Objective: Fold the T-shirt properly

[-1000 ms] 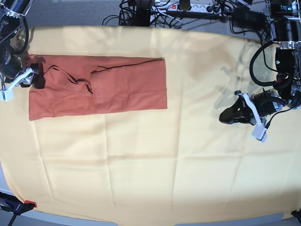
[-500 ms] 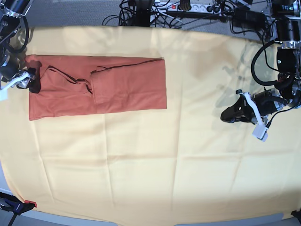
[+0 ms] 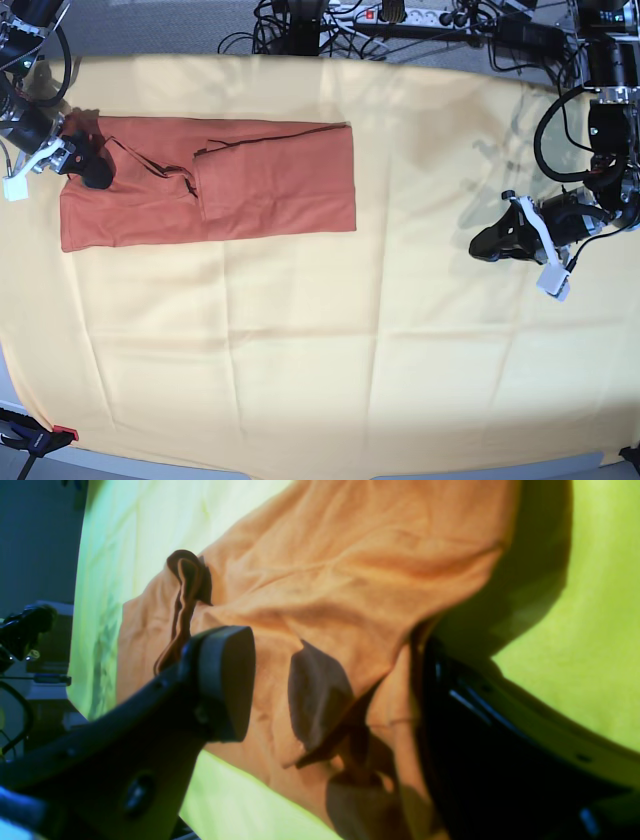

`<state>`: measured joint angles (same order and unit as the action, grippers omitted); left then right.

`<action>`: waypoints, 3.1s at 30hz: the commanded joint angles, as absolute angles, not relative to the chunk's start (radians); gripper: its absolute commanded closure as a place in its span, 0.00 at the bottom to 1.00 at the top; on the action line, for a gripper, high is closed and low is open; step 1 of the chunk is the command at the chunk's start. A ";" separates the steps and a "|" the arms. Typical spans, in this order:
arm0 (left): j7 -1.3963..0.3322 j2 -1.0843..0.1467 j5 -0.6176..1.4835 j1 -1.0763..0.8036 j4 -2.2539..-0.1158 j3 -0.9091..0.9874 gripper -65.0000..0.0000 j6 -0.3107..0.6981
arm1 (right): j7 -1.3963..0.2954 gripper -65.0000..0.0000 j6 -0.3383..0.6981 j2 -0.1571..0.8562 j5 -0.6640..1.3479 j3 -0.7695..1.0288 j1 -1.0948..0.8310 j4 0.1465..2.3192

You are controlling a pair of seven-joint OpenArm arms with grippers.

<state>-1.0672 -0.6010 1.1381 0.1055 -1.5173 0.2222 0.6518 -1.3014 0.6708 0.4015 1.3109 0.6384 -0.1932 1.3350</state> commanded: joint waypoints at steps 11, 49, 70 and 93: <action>-1.048 -0.621 1.169 0.123 -1.534 0.231 1.00 0.659 | -1.280 1.00 0.698 0.411 1.250 0.635 -0.158 1.336; -1.056 -0.649 1.195 0.128 -1.534 0.233 1.00 0.662 | -1.326 1.00 0.698 -0.015 1.151 0.198 -0.155 2.070; -1.056 -0.649 1.195 0.122 -1.534 0.233 1.00 0.662 | -1.006 0.28 0.698 -0.044 0.723 -0.229 -0.117 2.015; -1.055 -0.648 1.176 0.111 -1.533 0.233 1.00 0.662 | -0.920 0.29 0.656 0.043 0.353 -0.235 -0.044 2.118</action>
